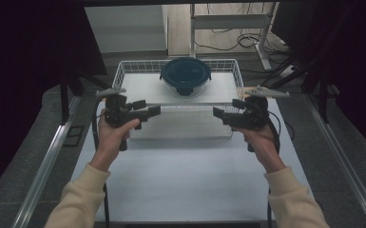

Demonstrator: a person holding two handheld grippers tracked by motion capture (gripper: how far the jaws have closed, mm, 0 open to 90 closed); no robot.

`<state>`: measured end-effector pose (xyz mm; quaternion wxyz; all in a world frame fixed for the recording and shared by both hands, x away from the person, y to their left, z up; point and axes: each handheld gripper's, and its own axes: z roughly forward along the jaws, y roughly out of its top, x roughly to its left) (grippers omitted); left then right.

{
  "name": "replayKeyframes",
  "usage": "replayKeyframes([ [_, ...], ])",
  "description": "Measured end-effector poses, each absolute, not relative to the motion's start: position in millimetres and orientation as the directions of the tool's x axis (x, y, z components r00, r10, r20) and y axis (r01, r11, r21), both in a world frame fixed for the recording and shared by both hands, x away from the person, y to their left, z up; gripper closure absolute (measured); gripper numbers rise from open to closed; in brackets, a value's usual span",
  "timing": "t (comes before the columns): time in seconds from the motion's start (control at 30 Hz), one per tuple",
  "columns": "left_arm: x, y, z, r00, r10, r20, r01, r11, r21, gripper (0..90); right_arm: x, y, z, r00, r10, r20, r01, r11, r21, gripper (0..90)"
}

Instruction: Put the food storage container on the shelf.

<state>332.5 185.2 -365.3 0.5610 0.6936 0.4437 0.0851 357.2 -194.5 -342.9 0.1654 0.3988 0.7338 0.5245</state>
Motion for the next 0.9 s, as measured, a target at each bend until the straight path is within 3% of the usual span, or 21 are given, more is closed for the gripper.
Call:
replayKeyframes([
  [0.3, 285, 192, -427, 0.600, 0.695, -0.398, 0.602, -0.065, 0.796, 21.4, 295, -224, -408, -0.653, 0.735, 0.183, 0.445, 0.176, 0.878, 16.8],
  [0.53, 269, 193, -461, 0.568, 0.728, -0.384, 0.655, -0.117, 0.746, 21.4, 277, -233, -442, -0.636, 0.755, 0.157, 0.483, 0.231, 0.845, 18.2],
  [0.9, 268, 190, -464, 0.555, 0.748, -0.365, 0.651, -0.117, 0.750, 21.3, 276, -235, -447, -0.628, 0.764, 0.150, 0.469, 0.217, 0.856, 18.7],
])
